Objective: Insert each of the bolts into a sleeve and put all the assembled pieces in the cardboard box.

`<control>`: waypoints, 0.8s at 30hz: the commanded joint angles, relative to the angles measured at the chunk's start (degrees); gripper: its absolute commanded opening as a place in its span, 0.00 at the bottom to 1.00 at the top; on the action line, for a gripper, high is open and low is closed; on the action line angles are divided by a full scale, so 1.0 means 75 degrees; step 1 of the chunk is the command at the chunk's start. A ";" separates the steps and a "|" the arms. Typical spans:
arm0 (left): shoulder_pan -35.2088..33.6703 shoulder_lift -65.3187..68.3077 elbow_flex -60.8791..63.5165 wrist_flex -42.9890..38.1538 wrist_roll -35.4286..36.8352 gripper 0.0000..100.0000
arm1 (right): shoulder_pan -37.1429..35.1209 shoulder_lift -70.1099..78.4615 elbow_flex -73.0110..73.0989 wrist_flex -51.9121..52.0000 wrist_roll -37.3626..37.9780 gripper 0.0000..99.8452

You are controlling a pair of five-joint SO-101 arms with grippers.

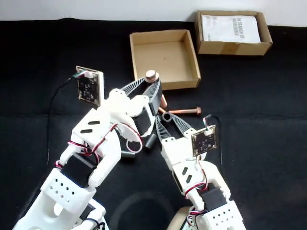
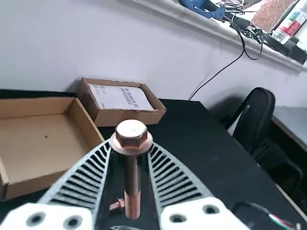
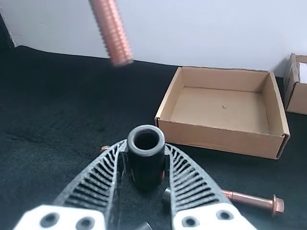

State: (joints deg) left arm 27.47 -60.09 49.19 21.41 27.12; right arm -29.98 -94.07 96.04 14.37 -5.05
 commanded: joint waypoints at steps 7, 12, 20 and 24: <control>0.1026 -0.0006 -0.0053 -0.0047 -0.2168 0.01 | 0.0076 -0.0100 0.0944 0.0018 -0.0023 0.01; 0.1401 -0.0006 -0.0029 -0.0012 -0.2438 0.01 | 0.0088 -0.0100 0.0955 0.0018 -0.0023 0.01; 0.1377 0.0006 0.0264 0.0000 -0.2473 0.01 | 0.0088 -0.0123 0.0944 0.0018 -0.0023 0.01; 0.1354 0.0006 0.0533 -0.0012 -0.2450 0.01 | 0.0088 -0.0135 0.0932 0.0018 -0.0023 0.01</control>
State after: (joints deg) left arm 37.32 -60.00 53.14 21.49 8.84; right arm -29.98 -94.07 96.04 14.37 -5.05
